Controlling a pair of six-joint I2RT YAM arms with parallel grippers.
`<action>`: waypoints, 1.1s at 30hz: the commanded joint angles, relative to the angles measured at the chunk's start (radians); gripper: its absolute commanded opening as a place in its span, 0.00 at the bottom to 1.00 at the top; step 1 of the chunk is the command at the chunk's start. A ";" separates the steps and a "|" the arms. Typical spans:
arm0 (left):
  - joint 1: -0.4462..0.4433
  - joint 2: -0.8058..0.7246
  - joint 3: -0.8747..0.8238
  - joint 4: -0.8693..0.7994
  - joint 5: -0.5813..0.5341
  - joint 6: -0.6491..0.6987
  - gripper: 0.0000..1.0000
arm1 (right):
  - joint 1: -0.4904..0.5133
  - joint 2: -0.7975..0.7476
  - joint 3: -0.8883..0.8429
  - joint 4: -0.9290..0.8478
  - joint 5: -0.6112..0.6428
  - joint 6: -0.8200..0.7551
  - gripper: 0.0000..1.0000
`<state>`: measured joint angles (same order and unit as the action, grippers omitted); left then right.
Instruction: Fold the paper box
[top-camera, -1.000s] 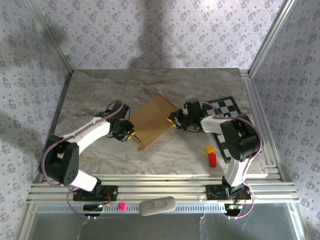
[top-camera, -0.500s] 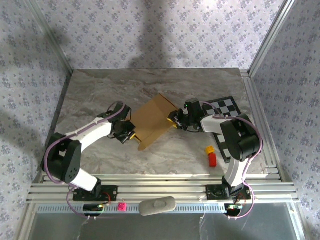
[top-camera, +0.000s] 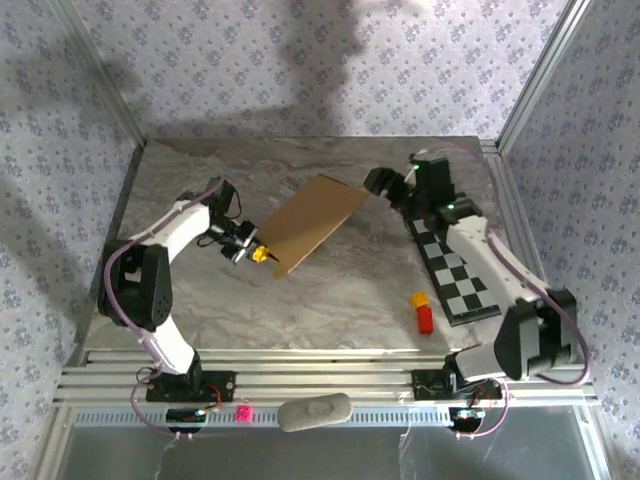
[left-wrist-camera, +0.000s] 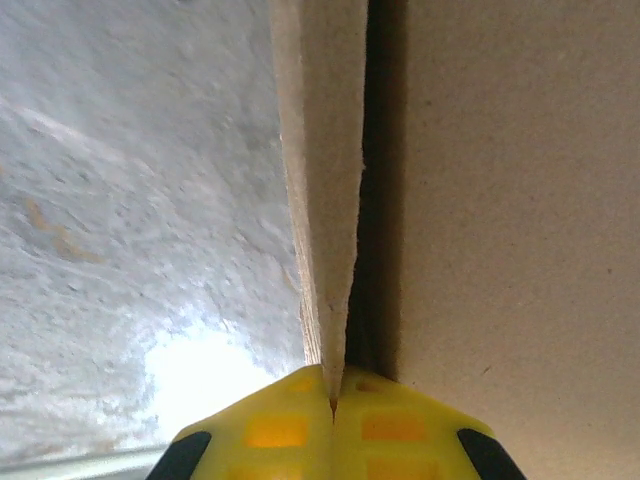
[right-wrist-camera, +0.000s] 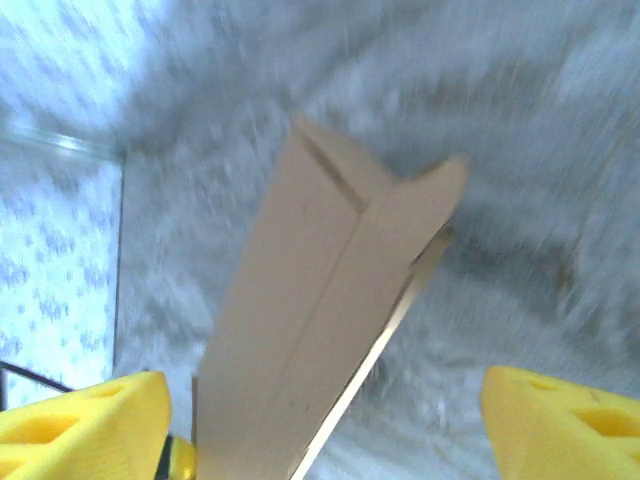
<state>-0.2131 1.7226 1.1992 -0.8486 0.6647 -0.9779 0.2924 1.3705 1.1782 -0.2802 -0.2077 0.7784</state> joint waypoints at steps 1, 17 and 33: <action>0.013 0.019 0.057 -0.154 0.211 0.134 0.00 | -0.030 -0.013 0.052 -0.231 0.119 0.042 0.94; 0.023 0.028 0.048 -0.191 0.290 0.214 0.00 | -0.272 0.178 0.259 -0.429 -0.396 0.246 0.99; 0.023 0.013 0.031 -0.279 0.237 0.318 0.00 | -0.172 0.581 0.621 -0.785 -0.790 -0.099 1.00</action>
<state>-0.1963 1.7565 1.2209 -1.0752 0.8959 -0.7132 0.1074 1.9194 1.7416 -0.8555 -0.9291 0.8379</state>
